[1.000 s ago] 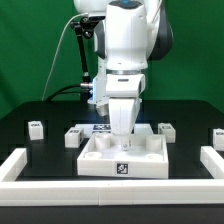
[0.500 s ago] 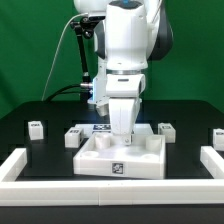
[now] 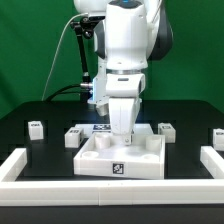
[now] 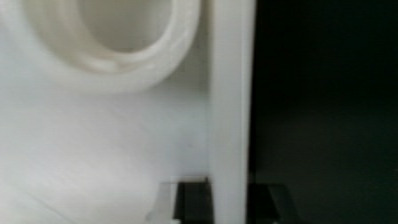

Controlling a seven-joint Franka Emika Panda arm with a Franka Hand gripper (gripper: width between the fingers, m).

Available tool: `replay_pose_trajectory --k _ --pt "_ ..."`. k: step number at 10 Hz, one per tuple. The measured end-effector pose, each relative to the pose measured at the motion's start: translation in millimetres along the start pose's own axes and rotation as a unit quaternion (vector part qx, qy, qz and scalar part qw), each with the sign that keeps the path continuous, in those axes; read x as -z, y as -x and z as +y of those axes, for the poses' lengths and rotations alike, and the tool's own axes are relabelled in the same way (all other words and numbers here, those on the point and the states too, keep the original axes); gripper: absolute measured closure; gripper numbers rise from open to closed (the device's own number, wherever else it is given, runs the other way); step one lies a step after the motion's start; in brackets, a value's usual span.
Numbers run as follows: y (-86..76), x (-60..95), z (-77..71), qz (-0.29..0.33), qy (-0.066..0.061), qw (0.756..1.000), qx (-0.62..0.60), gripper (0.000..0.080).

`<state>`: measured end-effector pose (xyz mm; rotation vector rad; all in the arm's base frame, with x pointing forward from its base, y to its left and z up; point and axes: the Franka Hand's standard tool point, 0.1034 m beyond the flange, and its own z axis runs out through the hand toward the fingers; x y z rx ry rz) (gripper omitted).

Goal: Assemble one leg

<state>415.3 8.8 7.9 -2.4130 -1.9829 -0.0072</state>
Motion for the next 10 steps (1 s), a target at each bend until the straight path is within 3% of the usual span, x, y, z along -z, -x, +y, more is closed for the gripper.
replay_pose_trajectory --k 2,5,10 --pt "-0.2 0.3 1.0 0.0 0.001 1.0 0.0 0.0744" --pt "-13.4 -0.5 22.6 0.003 0.009 0.998 0.059 0.0744" --pt "-13.7 -0.4 23.2 0.003 0.01 0.998 0.059 0.0744"
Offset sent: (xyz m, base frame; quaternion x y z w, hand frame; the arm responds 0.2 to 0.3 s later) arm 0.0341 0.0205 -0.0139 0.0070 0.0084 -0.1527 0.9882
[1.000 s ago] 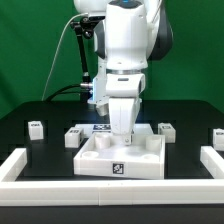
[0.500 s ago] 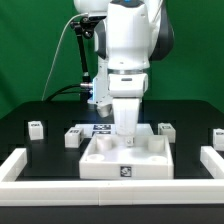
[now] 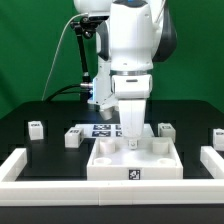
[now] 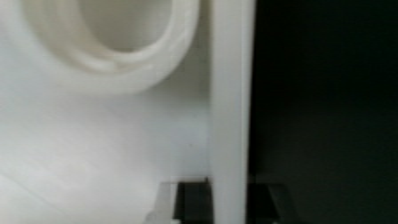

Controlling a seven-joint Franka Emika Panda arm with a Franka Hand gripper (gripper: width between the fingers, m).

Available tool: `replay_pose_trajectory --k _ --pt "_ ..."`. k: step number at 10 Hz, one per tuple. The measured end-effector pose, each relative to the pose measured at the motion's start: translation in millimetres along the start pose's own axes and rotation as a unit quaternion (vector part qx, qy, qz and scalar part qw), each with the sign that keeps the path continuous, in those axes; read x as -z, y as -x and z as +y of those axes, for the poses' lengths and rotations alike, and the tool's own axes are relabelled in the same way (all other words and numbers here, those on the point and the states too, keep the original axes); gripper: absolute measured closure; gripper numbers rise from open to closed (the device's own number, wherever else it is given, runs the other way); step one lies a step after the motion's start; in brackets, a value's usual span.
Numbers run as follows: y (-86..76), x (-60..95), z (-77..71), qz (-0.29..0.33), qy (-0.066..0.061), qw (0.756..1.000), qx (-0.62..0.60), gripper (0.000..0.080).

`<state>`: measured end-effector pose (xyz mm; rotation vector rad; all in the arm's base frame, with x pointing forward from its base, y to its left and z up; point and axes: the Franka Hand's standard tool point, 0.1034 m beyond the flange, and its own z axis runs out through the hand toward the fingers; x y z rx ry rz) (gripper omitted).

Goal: Assemble one leg

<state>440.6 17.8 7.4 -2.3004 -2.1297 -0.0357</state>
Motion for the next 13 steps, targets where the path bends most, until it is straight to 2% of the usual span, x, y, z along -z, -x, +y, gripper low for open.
replay_pose_trajectory --k 5,7,9,11,12,13 --pt "-29.9 -0.7 23.3 0.007 0.017 0.999 0.048 0.0744" --pt "-40.1 -0.8 30.5 0.007 0.015 0.999 0.049 0.0744" --pt "-51.1 -1.2 37.8 0.009 0.018 0.999 0.034 0.0744" --pt "-51.1 -1.1 39.8 0.008 0.018 0.999 0.028 0.0744" --pt "-50.5 -1.1 39.8 0.008 0.018 0.999 0.027 0.0673" --pt "-50.4 -1.2 39.8 0.008 0.018 0.999 0.027 0.0673"
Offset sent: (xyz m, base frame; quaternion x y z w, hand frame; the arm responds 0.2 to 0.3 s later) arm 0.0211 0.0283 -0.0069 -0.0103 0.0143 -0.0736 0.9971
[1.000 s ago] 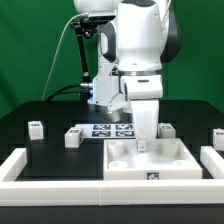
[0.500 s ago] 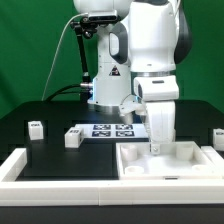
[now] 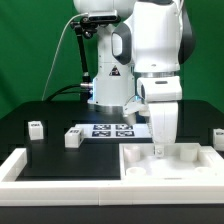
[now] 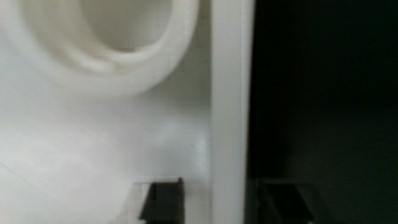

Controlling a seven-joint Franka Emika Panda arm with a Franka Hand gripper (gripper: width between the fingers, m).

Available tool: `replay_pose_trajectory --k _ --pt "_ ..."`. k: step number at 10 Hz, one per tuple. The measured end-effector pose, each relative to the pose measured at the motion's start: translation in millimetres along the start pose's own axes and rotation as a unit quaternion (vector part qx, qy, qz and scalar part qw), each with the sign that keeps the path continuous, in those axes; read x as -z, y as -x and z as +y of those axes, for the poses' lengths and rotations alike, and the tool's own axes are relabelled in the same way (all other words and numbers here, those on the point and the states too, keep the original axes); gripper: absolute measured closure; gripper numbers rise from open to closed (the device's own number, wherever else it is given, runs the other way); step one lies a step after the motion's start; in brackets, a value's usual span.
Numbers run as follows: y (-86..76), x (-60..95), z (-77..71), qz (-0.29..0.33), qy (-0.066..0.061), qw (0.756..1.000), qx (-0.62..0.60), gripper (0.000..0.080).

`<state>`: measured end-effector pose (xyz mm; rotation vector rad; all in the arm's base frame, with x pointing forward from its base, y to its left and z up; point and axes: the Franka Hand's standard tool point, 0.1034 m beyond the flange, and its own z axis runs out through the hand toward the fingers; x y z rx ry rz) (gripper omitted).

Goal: Assemble one leg

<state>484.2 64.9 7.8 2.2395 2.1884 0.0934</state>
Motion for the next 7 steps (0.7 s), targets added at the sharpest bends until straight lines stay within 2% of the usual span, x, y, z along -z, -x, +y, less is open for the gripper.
replay_pose_trajectory --k 1,2,3,4,5,7 --pt "0.0 0.0 0.0 0.0 0.0 1.0 0.0 0.0469" --pt "0.1 0.0 0.0 0.0 0.0 1.0 0.0 0.0469" --pt "0.1 0.0 0.0 0.0 0.0 1.0 0.0 0.0288" --pt "0.1 0.0 0.0 0.0 0.0 1.0 0.0 0.0288" --pt "0.1 0.0 0.0 0.0 0.0 1.0 0.0 0.0179" --pt "0.1 0.0 0.0 0.0 0.0 1.0 0.0 0.0159"
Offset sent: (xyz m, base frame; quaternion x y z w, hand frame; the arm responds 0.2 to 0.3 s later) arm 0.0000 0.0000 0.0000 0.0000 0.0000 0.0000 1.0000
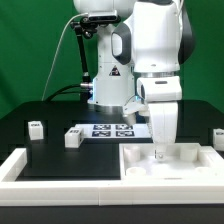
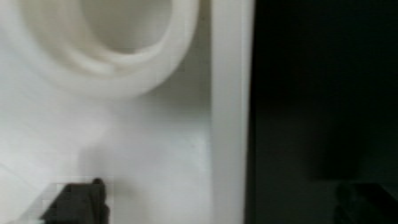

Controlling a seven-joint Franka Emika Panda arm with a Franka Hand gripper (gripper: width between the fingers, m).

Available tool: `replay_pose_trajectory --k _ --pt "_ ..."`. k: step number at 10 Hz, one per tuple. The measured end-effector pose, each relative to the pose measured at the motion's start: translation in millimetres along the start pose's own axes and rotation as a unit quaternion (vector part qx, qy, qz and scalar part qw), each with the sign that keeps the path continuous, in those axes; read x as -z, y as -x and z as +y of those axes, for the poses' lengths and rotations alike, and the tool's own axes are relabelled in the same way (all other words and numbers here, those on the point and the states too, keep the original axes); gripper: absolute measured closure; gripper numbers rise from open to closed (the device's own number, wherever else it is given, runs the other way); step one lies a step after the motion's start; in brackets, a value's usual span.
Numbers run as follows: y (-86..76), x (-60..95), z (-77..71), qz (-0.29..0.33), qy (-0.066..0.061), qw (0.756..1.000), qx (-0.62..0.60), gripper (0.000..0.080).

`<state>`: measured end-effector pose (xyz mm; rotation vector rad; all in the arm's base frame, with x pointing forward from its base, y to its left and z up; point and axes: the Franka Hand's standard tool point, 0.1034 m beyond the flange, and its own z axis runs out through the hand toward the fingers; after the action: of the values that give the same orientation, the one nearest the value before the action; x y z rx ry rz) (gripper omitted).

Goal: Assemble one leg

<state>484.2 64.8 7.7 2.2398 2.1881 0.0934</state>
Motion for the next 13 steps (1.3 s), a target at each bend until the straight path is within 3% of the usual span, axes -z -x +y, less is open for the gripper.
replay_pose_trajectory --k 2,3,5,7,10,13 --pt "-1.0 2.0 0.4 0.0 0.001 1.0 -0.005 0.015" --pt "-4.4 11.8 0.6 -0.002 0.006 1.0 -0.017 0.015" --pt "-25.5 33.2 -4.0 -0.004 0.015 0.998 -0.056 0.015" --pt "-57.4 49.5 -6.4 -0.006 0.016 0.994 -0.109 0.015" --pt "-62.0 46.7 -5.5 -0.005 0.014 0.992 -0.122 0.015" --pt "-62.4 43.5 -12.0 0.004 0.013 0.964 -0.264 0.015"
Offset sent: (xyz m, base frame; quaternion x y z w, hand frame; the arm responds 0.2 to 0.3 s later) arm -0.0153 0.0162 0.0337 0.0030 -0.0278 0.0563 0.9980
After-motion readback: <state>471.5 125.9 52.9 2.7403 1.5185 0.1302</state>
